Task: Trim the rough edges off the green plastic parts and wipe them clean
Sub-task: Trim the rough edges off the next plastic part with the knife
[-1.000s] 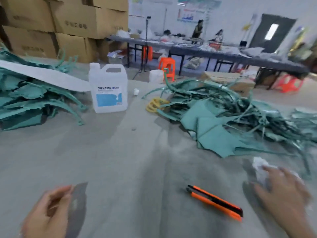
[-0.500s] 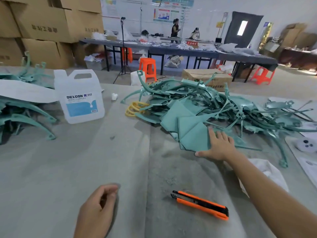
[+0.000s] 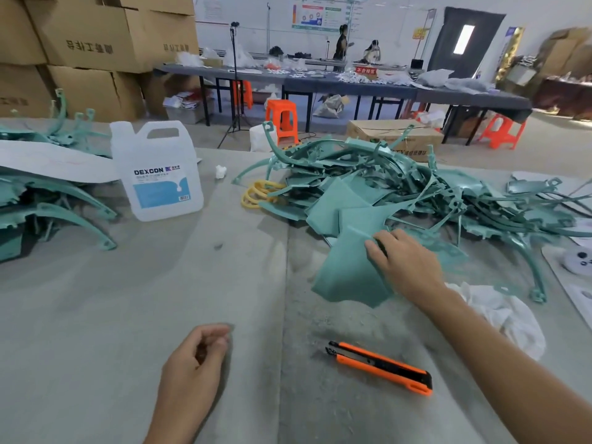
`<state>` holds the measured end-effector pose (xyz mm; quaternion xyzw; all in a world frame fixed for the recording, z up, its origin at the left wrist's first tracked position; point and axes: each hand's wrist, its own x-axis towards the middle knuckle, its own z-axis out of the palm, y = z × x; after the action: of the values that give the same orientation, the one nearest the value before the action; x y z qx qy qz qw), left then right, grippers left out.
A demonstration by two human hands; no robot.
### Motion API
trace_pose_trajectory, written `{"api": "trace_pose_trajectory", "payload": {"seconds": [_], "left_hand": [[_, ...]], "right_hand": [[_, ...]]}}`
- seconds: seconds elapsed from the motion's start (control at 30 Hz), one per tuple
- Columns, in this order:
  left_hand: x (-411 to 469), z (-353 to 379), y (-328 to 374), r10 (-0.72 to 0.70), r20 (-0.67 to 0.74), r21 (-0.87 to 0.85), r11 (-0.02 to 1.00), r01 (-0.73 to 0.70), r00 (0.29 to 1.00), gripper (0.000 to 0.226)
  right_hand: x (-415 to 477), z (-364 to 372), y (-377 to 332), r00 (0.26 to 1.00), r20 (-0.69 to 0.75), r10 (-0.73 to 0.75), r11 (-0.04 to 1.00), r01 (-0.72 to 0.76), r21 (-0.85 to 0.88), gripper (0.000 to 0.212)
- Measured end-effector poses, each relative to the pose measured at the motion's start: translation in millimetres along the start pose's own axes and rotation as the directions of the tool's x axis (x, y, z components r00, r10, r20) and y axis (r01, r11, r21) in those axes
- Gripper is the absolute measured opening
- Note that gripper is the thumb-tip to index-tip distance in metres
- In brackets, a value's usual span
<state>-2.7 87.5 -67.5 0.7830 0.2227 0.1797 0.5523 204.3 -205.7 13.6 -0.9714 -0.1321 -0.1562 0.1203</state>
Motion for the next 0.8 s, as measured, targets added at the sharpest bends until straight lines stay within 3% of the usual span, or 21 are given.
{"api": "trace_pose_trajectory", "payload": {"seconds": [0.13,0.2,0.27,0.33,0.43,0.5,0.6,0.7,0.8], "left_hand": [[0,5,25,-0.014,0.039,-0.163,0.986,0.021,0.999,0.025],[-3,8,47,-0.007,0.199,-0.285,0.956,0.065,0.98,0.011],[-4,8,63,-0.032,0.376,-0.326,0.931,0.165,0.926,0.033],[-4,5,69,-0.047,0.387,-0.26,0.953,0.158,0.921,0.028],[-6,-5,58,-0.099,0.21,-0.303,0.939,0.161,0.973,0.011],[-7,-9,45,-0.189,0.125,-0.394,0.892,0.224,0.974,0.01],[-4,-10,29,-0.291,0.113,-0.493,0.814,0.308,0.95,0.01],[0,-8,16,-0.286,0.122,-0.487,0.817,0.308,0.951,0.012],[-1,-13,12,-0.257,0.101,-0.249,0.929,0.274,0.961,0.073]], "right_hand": [[-19,-22,-61,0.968,0.095,-0.234,0.971,0.227,0.079,0.036],[-37,-25,-95,0.909,0.138,-0.393,0.919,0.382,0.102,0.044],[-55,-24,-121,0.843,0.162,-0.513,0.857,0.493,0.147,0.045],[-66,-23,-129,0.833,0.091,-0.545,0.823,0.512,0.246,0.036],[-82,-28,-112,0.894,-0.21,-0.395,0.822,0.446,0.353,0.032],[-100,-28,-88,0.941,-0.285,-0.183,0.832,0.303,0.464,0.022],[-130,-11,-47,0.995,-0.098,-0.019,0.889,0.061,0.454,0.005],[-158,8,-16,0.992,0.121,0.025,0.985,-0.045,0.167,0.021],[-170,11,-6,0.976,0.206,0.076,0.991,-0.096,0.089,0.031]]}}
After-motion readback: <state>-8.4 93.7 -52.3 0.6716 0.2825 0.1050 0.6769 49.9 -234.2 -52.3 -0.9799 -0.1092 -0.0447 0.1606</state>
